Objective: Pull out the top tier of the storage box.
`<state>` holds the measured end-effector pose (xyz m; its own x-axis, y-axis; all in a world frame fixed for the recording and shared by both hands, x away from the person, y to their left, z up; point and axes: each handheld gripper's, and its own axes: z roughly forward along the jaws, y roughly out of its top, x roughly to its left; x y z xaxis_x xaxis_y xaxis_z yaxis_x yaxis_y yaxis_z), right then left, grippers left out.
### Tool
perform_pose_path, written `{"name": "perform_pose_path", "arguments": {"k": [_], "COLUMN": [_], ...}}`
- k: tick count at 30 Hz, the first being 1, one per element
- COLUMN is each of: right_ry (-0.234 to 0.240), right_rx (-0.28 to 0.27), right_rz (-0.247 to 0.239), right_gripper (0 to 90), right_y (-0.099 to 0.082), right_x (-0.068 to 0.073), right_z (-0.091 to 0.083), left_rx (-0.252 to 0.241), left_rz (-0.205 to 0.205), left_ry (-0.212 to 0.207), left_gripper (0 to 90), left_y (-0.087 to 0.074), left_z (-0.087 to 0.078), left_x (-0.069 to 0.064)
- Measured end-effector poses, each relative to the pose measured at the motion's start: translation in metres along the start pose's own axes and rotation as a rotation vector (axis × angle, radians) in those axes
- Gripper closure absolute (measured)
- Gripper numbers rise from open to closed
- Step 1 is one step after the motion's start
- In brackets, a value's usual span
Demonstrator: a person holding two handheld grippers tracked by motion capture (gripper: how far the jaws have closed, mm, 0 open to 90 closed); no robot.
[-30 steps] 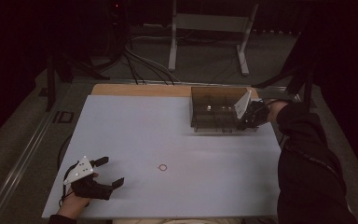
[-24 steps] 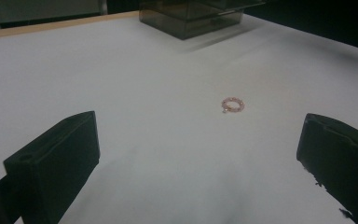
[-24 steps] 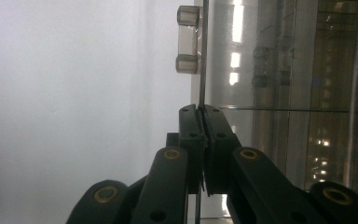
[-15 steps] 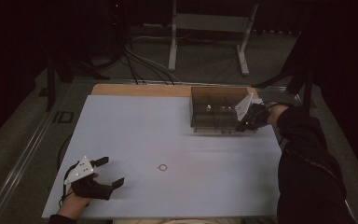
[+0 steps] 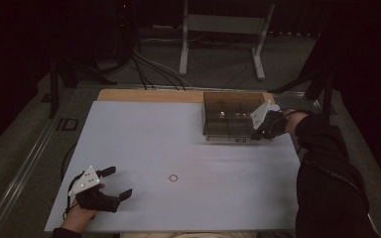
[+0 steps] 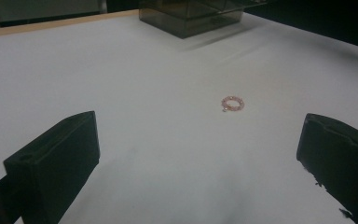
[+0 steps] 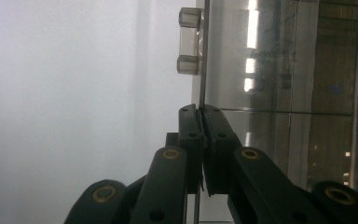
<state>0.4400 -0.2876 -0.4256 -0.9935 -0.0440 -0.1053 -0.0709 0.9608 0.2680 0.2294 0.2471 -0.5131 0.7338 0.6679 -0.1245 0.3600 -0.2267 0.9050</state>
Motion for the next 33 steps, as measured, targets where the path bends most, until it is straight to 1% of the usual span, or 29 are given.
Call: {"name": "perform_pose_path", "arguments": {"k": [5, 7, 8, 9, 11, 13, 14, 15, 16, 18, 20, 21, 23, 24, 25, 26, 27, 28, 29, 30, 31, 32, 33], "right_ry": [-0.005, 0.003, 0.004, 0.003, -0.008, -0.006, -0.013, -0.020, -0.020, -0.023, -0.009, -0.010, 0.004, -0.001, -0.006, -0.009, -0.002, 0.021, 0.032, 0.034, 0.021, 0.013, 0.032], "right_rx": [-0.002, -0.009, -0.015, -0.022, -0.030, -0.043, -0.048, -0.056, -0.068, -0.107, -0.137, -0.152, -0.186, -0.200, -0.219, -0.240, -0.258, -0.279, -0.317, -0.347, -0.352, -0.353, -0.363], "right_rz": [0.009, 0.011, 0.021, 0.038, 0.047, 0.071, 0.070, 0.082, 0.114, 0.166, 0.250, 0.281, 0.354, 0.395, 0.430, 0.464, 0.507, 0.541, 0.587, 0.618, 0.622, 0.621, 0.647], "right_gripper": [87.5, 83.1, 81.0, 81.0, 79.4, 77.6, 76.0, 73.9, 73.2, 69.1, 63.8, 61.7, 54.2, 52.5, 48.4, 41.0, 32.7, 27.6, 23.3, 21.3, 20.2, 14.0, 11.3], "right_y": [-0.001, -0.001, 0.000, 0.000, 0.000, 0.001, 0.002, 0.003, 0.003, 0.004, 0.006, 0.007, 0.010, 0.011, 0.013, 0.014, 0.014, 0.015, 0.015, 0.015, 0.016, 0.017, 0.018], "right_x": [0.000, 0.001, 0.001, 0.000, 0.001, 0.002, 0.002, 0.003, 0.003, 0.004, 0.004, 0.004, 0.006, 0.006, 0.007, 0.009, 0.010, 0.010, 0.010, 0.011, 0.014, 0.017, 0.017], "right_z": [0.000, 0.000, -0.001, -0.003, -0.005, -0.007, -0.009, -0.010, -0.012, -0.015, -0.017, -0.017, -0.018, -0.018, -0.018, -0.018, -0.018, -0.018, -0.018, -0.018, -0.017, -0.016, -0.014], "left_rx": [0.000, 0.001, -0.001, -0.002, 0.000, 0.000, -0.003, -0.004, -0.002, 0.000, -0.004, -0.004, 0.000, 0.001, 0.000, -0.003, -0.003, 0.000, 0.001, 0.001, 0.000, -0.003, -0.002], "left_rz": [0.000, -0.001, -0.001, -0.001, 0.000, 0.001, 0.001, 0.000, 0.001, 0.002, 0.001, 0.001, 0.001, 0.002, 0.002, 0.003, 0.002, 0.002, 0.002, 0.002, 0.003, 0.002, 0.003], "left_ry": [-0.001, -0.001, -0.003, -0.002, 0.000, -0.001, -0.001, -0.001, -0.002, -0.001, -0.002, -0.001, 0.000, -0.001, -0.001, -0.001, -0.001, -0.001, 0.000, 0.000, -0.001, 0.001, 0.000], "left_gripper": [0.0, 0.0, 0.0, 0.0, 0.0, 0.0, 0.0, 0.0, 0.0, 0.0, 0.0, 0.0, 0.0, 0.0, 0.0, 0.0, 0.0, 0.0, 0.0, 0.0, 0.0, 0.0, 0.0], "left_y": [0.000, 0.000, 0.000, 0.000, 0.000, 0.000, 0.000, 0.000, 0.000, 0.000, 0.000, 0.000, 0.000, 0.000, 0.000, 0.000, 0.000, 0.000, 0.000, 0.000, 0.000, 0.000, 0.000], "left_z": [0.000, 0.000, 0.000, 0.000, 0.000, -0.001, -0.001, -0.001, -0.001, 0.000, -0.001, -0.001, 0.000, 0.000, 0.000, -0.001, -0.001, 0.000, 0.000, 0.000, -0.001, -0.001, -0.001], "left_x": [0.000, 0.000, 0.000, 0.000, 0.000, 0.000, 0.000, 0.000, 0.000, 0.000, 0.000, 0.000, 0.000, 0.000, 0.000, 0.000, 0.000, 0.000, 0.000, 0.000, 0.000, 0.000, 0.000]}}
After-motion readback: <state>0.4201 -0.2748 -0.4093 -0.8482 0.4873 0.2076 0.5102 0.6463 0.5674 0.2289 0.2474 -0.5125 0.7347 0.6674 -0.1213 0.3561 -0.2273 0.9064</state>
